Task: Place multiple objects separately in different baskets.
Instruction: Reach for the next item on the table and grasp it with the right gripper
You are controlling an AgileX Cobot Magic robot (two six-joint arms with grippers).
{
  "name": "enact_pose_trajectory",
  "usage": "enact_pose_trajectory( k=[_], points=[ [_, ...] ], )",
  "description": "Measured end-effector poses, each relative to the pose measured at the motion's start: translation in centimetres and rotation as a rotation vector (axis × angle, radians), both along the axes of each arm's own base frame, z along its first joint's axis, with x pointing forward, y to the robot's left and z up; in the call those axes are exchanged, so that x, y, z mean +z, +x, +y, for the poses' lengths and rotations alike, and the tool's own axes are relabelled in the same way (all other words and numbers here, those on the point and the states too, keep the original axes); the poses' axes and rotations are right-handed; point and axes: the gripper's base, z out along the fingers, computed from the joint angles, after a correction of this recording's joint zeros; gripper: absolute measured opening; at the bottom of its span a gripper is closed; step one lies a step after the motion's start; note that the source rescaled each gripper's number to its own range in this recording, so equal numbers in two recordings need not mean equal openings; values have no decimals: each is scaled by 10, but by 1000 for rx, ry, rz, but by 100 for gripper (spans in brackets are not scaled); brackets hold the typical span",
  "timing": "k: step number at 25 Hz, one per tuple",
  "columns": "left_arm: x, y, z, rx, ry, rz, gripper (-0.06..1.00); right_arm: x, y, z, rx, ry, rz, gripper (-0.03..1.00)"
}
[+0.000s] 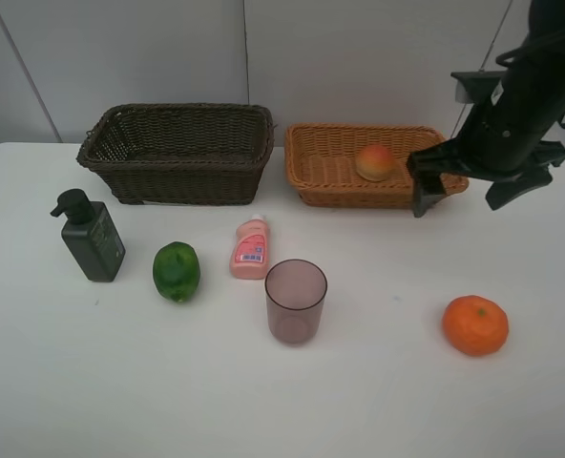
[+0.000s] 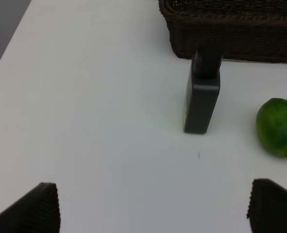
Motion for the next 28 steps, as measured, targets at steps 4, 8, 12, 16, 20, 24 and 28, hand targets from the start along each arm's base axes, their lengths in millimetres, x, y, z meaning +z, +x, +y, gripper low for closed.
enact_pose_trajectory(
  k=[4,8,12,16,20,24,28],
  points=[
    [0,0,0,0,0,0,100,-14,-25,-9,-37,0,38,97],
    [0,0,0,0,0,0,100,-32,-37,-21,-115,0,75,97],
    [0,0,0,0,0,0,100,-49,-45,-34,-197,11,88,99],
    [0,0,0,0,0,0,100,-65,-55,-52,-277,14,104,100],
    [0,0,0,0,0,0,100,-69,-55,-55,-300,36,86,100],
    [0,0,0,0,0,0,100,-69,-53,-52,-319,76,59,100],
    [0,0,0,0,0,0,100,-77,-50,-51,-325,78,80,100]
  ],
)
